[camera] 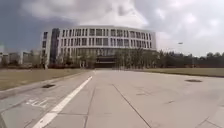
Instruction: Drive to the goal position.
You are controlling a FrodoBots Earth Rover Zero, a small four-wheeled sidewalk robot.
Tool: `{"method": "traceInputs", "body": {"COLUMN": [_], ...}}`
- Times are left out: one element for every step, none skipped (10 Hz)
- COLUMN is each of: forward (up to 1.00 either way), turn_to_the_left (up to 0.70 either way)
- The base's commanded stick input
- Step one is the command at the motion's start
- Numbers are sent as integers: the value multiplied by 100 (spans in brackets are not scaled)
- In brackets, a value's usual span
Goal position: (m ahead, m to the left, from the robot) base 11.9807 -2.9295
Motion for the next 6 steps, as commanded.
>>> {"method": "traceInputs", "body": {"forward": [70,70,70,70,70,70], "turn_to_the_left": [0,0,0,0,0,0]}}
